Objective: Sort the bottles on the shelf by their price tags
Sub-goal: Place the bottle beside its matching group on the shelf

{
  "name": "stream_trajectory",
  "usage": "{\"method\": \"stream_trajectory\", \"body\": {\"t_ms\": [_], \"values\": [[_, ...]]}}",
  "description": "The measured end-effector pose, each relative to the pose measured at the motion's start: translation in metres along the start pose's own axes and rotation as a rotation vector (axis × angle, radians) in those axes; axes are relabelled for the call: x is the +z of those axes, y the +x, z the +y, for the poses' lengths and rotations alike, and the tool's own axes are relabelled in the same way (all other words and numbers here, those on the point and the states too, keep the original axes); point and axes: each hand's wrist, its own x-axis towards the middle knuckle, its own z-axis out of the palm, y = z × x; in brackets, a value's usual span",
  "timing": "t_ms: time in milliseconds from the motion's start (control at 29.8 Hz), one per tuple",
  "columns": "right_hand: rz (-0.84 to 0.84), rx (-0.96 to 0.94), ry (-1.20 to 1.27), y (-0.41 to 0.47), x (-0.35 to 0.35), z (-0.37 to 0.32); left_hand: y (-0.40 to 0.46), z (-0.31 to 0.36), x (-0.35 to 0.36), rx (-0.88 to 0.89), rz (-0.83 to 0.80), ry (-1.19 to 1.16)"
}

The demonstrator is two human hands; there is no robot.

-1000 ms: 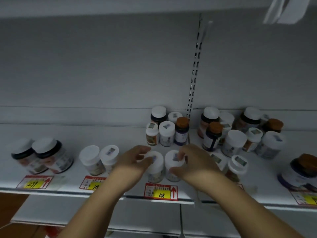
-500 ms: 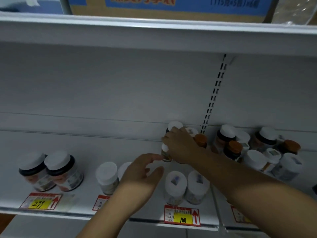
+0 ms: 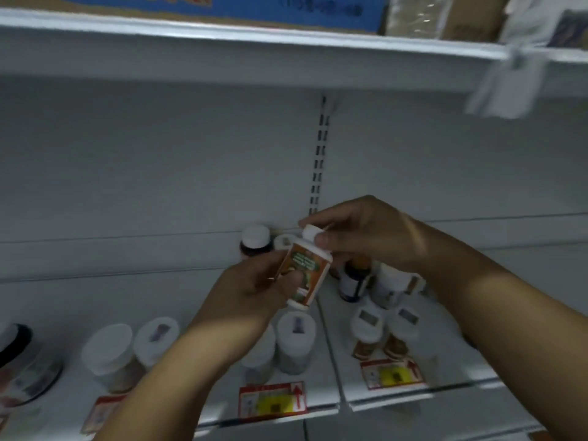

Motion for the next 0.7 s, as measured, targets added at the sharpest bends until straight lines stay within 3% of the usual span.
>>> {"method": "stream_trajectory", "body": {"t_ms": [134,268,369,470,604,705], "values": [[0.158,0.027,0.010,-0.047,-0.050,0.008,0.019,0.003,0.065,0.044,-0.045,-0.078],[0.164,0.019,-0.032,-0.073,-0.092,0.026,0.035,-0.008,0.121,0.018,-0.058,-0.096],[0.224,-0.032,-0.213,-0.067,-0.098,0.043,0.042,-0.020,0.134,-0.029,0.007,-0.046],[0.215,-0.122,-0.550,-0.051,-0.086,0.069,0.040,-0.039,0.132,-0.171,0.145,0.007],[0.102,-0.107,-0.658,-0.037,-0.069,0.099,0.027,-0.063,0.135,-0.444,0.201,-0.032],[0.029,-0.064,-0.719,-0.030,-0.058,0.114,0.018,-0.070,0.139,-0.511,0.186,-0.031]]}}
